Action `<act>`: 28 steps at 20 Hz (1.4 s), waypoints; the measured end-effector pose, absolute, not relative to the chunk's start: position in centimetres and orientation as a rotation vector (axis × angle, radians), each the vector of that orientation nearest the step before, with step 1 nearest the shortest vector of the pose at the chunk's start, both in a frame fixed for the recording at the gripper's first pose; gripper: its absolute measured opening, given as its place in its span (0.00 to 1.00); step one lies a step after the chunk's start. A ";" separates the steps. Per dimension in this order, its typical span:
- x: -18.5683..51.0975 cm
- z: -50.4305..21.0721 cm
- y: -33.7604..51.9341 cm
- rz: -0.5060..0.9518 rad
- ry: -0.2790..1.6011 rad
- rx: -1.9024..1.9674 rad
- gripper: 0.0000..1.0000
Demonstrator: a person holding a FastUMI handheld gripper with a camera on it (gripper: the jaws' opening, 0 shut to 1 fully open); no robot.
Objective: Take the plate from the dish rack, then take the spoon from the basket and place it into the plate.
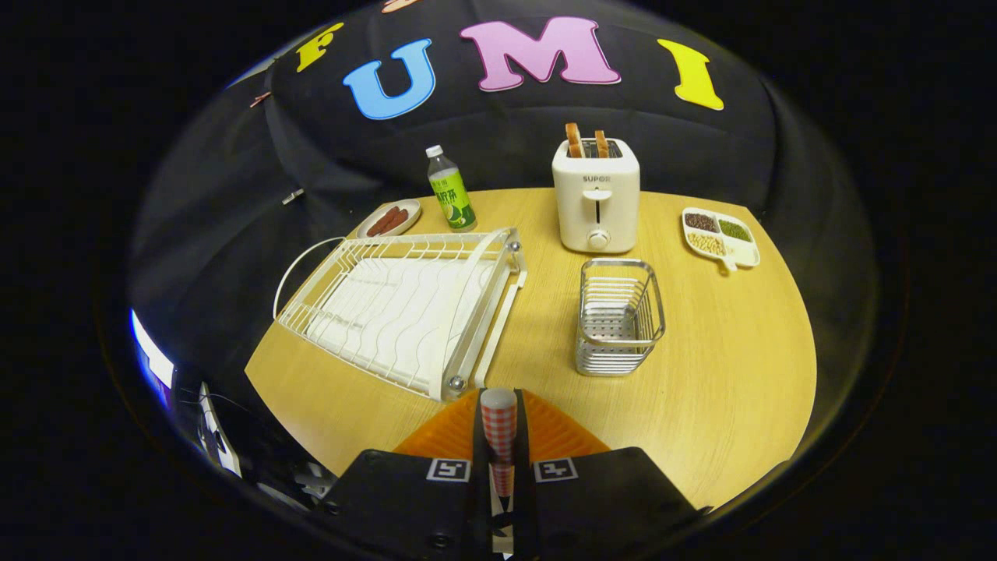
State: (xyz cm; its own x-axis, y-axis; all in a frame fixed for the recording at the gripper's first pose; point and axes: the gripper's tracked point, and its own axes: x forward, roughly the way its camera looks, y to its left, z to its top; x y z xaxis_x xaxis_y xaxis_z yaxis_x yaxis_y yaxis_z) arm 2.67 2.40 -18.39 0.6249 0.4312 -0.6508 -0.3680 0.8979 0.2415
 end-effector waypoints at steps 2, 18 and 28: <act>2.3 -20.3 2.8 0.458 0.793 0.060 0.15; 3.0 -19.6 3.2 0.447 0.730 0.083 0.97; 4.7 -3.4 0.8 0.320 0.339 0.097 0.99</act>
